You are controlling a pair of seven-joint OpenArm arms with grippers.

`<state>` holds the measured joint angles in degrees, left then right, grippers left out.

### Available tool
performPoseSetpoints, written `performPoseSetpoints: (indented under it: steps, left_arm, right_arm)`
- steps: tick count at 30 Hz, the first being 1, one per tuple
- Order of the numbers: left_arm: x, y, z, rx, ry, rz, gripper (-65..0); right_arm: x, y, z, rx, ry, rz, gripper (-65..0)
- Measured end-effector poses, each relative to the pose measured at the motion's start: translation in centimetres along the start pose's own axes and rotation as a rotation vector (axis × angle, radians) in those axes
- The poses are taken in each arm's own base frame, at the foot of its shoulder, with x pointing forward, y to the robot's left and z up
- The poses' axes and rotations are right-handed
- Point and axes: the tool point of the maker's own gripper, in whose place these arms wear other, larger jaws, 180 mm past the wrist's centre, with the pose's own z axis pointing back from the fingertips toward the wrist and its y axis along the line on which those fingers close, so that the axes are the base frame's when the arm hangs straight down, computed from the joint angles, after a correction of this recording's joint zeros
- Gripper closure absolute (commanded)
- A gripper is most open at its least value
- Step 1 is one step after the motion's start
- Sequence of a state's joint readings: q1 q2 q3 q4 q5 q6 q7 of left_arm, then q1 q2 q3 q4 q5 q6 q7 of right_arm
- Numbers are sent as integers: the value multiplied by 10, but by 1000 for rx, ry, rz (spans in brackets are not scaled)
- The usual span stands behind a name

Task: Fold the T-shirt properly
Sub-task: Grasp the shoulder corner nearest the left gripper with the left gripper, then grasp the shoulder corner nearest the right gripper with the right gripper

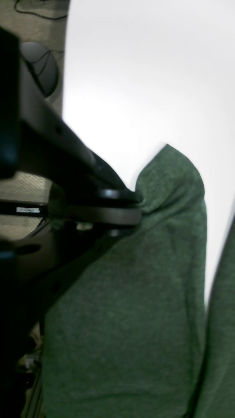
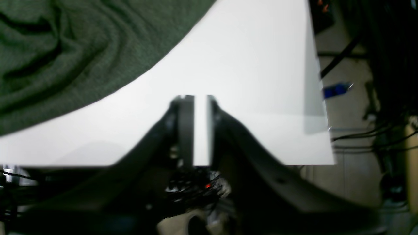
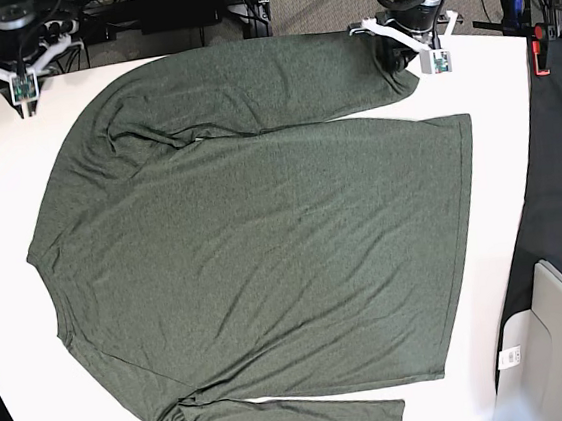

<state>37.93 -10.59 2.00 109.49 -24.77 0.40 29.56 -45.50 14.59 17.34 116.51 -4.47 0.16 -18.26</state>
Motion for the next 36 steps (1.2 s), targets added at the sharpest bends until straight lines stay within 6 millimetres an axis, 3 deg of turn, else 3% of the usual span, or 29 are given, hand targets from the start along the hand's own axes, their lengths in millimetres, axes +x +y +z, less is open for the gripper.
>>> performPoseSetpoints:
  steps: [4,8,11,16,20,25,32,36]
  left_arm:
    - [0,-2,1,-6,6,-2,0]
    - [0,-2,1,-6,6,-1,0]
    - [0,-2,1,-6,6,-1,0]
    - [0,-2,1,-6,6,-2,0]
    - [0,-2,1,-6,6,0,0]
    - [0,-1,1,-2,5,2,0]
    - [1,3,2,6,6,1,0]
    - [1,3,2,6,6,1,0]
  right_arm:
    - [6,7,-8,-17,12,-72,-146]
    - [12,27,-14,49,26,-204,-148]
    - [12,47,-16,154,70,-314,-149]
    - [28,73,-18,315,82,-517,-150]
    - [27,65,-19,302,87,-564,-152]
    - [12,54,-16,253,128,-590,-252]
    - [11,47,-16,259,122,-702,-255]
    - [-3,54,-20,245,165,-755,-255]
